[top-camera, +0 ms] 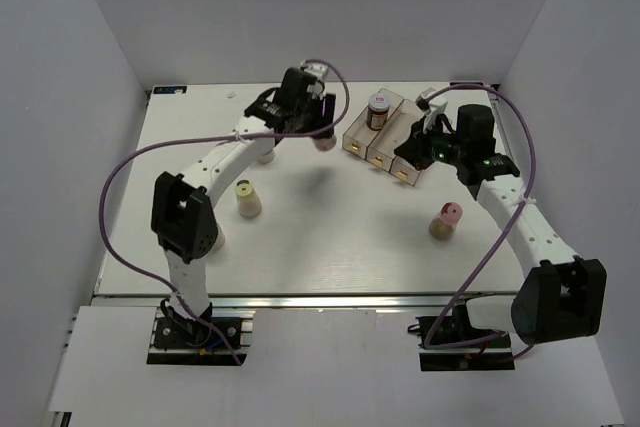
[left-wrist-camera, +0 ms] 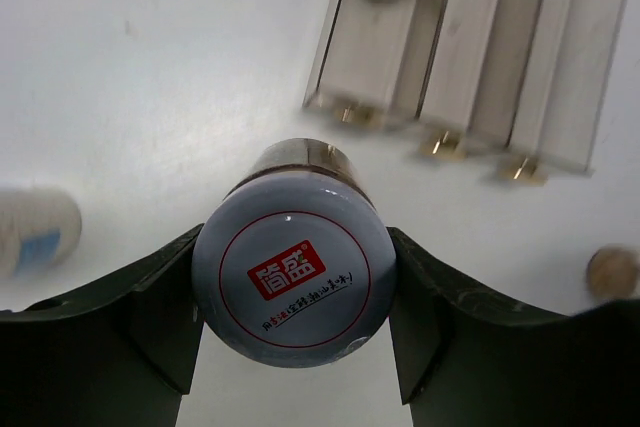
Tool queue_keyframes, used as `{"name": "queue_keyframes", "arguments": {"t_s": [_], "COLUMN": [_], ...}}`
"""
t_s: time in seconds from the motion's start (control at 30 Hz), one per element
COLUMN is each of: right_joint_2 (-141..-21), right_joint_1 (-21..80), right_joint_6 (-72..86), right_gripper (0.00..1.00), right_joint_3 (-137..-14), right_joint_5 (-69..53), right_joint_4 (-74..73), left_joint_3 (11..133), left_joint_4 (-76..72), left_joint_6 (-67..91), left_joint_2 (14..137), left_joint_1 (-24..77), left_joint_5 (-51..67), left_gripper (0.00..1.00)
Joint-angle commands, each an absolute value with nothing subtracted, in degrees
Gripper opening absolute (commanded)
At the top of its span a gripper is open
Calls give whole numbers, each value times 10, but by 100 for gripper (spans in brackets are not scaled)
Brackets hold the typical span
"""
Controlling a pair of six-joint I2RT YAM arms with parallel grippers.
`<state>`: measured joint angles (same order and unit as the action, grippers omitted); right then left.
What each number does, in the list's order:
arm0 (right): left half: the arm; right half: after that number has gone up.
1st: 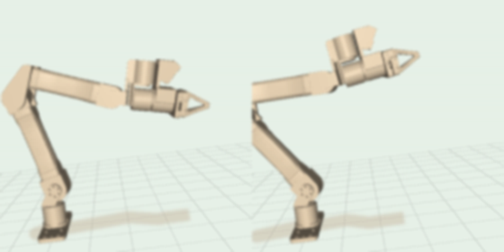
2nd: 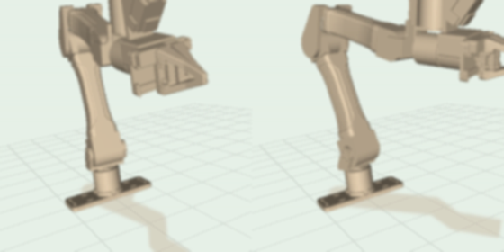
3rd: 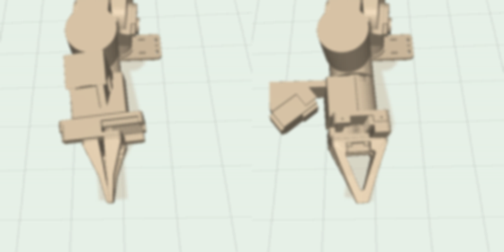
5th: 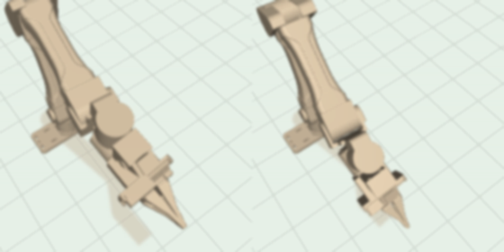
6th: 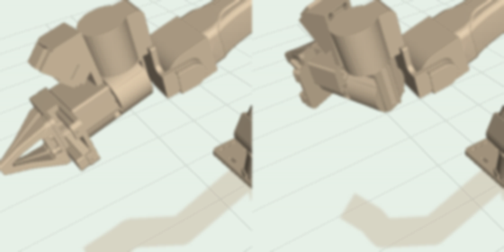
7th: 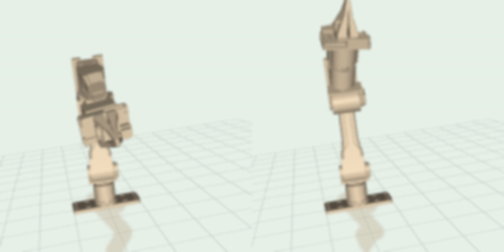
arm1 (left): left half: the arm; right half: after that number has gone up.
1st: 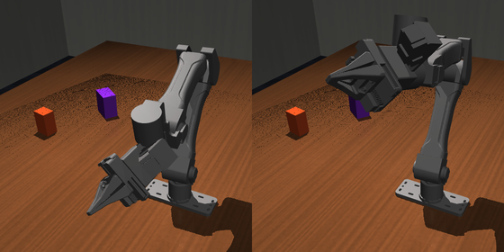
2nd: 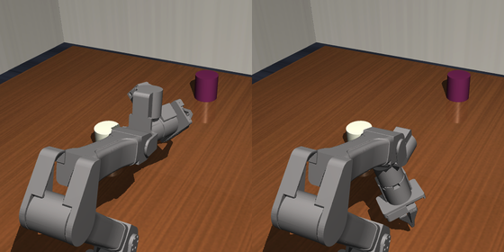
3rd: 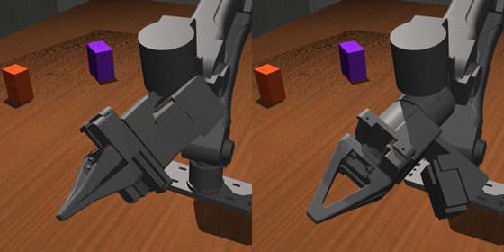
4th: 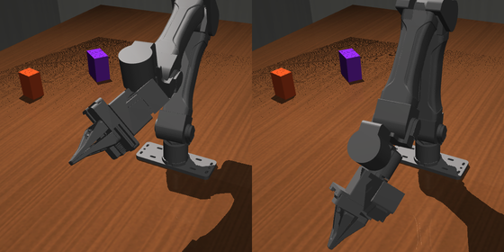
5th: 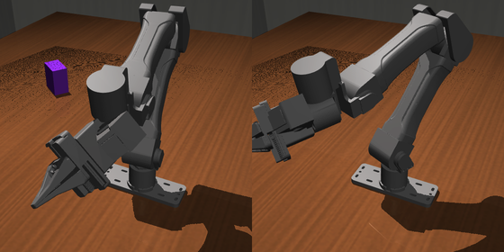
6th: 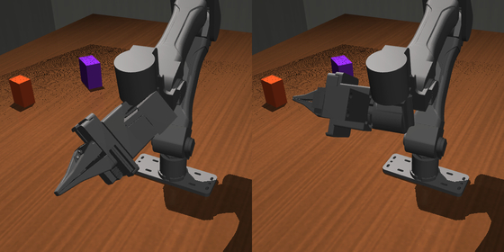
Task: Organize the condiment bottles
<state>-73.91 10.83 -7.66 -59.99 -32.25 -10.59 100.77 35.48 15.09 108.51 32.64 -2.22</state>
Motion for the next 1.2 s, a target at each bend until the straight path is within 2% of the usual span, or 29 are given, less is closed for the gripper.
{"name": "queue_keyframes", "arguments": {"t_s": [0.0, 0.03, 0.2, 0.47, 0.83, 1.1, 1.13, 1.17], "right_joint_2": [-699, -694, -668, -650, -654, -657, -657, -657], "right_joint_1": [105, 105, 103, 94, 93, 93, 93, 92], "right_joint_6": [-58, -55, -50, -57, -60, -59, -58, -58], "right_gripper": [0, 0, 0, 0, 0, 0, 0, 0], "right_joint_3": [-586, -582, -562, -536, -519, -517, -517, -516], "right_joint_5": [-267, -263, -232, -229, -227, -224, -224, -223], "right_joint_4": [-83, -78, -76, -83, -83, -79, -78, -78], "left_joint_3": [1123, 1181, 1314, 1298, 1321, 1325, 1325, 1328], "left_joint_4": [321, 323, 307, 167, 158, 175, 181, 186], "left_joint_6": [175, 176, 178, 210, 233, 216, 213, 207], "left_joint_2": [1140, 1158, 1269, 1305, 1357, 1378, 1380, 1382], "left_joint_1": [324, 326, 335, 336, 341, 351, 352, 354], "left_joint_5": [-1, 22, 29, 28, 62, 40, 37, 30], "left_gripper": [0, 0, 0, 0, 0, 0, 1, 10]}}
